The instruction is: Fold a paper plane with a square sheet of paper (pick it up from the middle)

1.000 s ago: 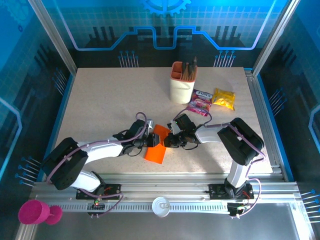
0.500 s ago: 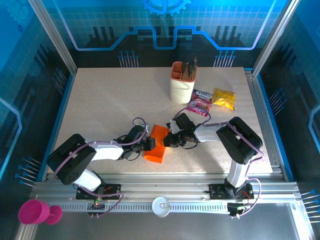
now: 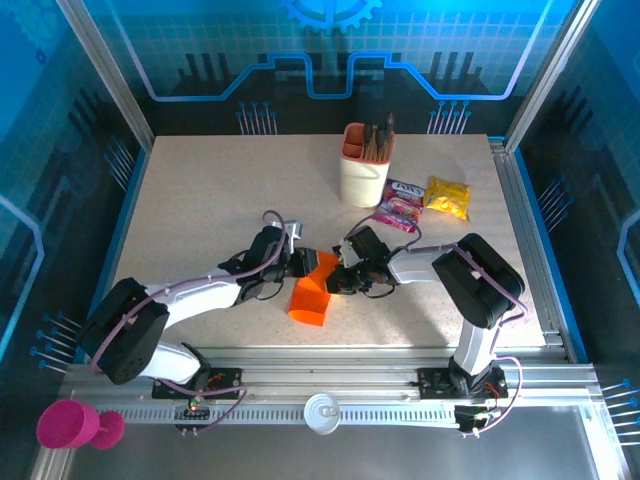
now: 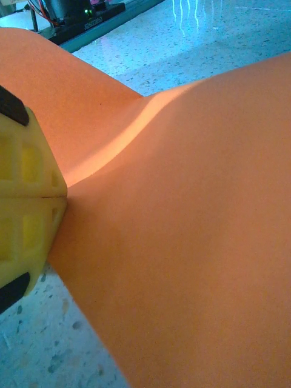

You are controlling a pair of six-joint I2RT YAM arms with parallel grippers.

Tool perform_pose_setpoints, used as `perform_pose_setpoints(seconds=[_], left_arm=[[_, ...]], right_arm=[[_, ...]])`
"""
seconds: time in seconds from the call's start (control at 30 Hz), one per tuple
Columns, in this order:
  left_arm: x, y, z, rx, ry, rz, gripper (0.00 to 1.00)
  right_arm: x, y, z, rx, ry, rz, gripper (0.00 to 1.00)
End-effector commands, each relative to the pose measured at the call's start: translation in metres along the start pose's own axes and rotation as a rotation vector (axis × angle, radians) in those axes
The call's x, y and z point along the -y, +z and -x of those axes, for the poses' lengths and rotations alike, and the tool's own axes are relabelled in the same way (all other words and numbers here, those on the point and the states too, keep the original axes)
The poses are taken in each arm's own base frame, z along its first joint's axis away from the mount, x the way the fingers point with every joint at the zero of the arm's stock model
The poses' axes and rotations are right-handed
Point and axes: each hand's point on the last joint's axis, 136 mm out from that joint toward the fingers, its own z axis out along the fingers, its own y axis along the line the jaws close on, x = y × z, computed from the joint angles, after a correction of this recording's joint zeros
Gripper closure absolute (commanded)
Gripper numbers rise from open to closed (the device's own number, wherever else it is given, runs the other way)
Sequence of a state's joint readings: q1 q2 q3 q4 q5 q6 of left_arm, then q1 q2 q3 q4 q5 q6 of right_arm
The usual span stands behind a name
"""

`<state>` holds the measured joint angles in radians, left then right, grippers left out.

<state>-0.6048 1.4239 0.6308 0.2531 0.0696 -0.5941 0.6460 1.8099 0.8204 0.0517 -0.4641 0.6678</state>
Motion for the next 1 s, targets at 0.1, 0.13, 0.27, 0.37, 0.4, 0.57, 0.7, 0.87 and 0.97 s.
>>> perform_pose_setpoints(seconds=[0.1, 0.13, 0.27, 0.37, 0.4, 0.57, 0.7, 0.87, 0.97], left_arm=[[-0.017, 0.021, -0.015, -0.077, -0.005, -0.001, 0.89], [-0.023, 0.023, -0.017, -0.077, -0.016, 0.006, 0.89], [-0.047, 0.029, -0.029, -0.076, -0.057, 0.05, 0.91], [-0.066, 0.031, -0.042, -0.075, -0.084, 0.1, 0.93], [-0.072, 0.031, -0.047, -0.076, -0.095, 0.112, 0.93], [-0.085, 0.028, -0.06, -0.079, -0.119, 0.139, 0.93], [-0.068, 0.022, -0.044, -0.051, -0.109, 0.096, 0.92], [-0.032, 0.014, -0.005, -0.005, -0.052, 0.018, 0.88], [-0.022, 0.016, 0.01, 0.001, -0.036, -0.003, 0.88]], right_arm=[[0.029, 0.014, -0.019, -0.054, 0.02, -0.105, 1.0], [0.029, 0.014, -0.02, -0.054, 0.02, -0.104, 1.0], [0.029, 0.015, -0.02, -0.058, 0.015, -0.106, 1.0], [0.028, 0.016, -0.02, -0.06, 0.009, -0.104, 1.0], [0.027, 0.016, -0.02, -0.062, 0.008, -0.105, 1.0], [0.029, 0.018, -0.024, -0.073, 0.004, -0.109, 1.0], [0.031, 0.019, -0.026, -0.079, 0.006, -0.114, 1.0], [0.033, 0.02, -0.027, -0.08, 0.009, -0.12, 1.0], [0.034, 0.021, -0.027, -0.082, 0.011, -0.122, 1.0]])
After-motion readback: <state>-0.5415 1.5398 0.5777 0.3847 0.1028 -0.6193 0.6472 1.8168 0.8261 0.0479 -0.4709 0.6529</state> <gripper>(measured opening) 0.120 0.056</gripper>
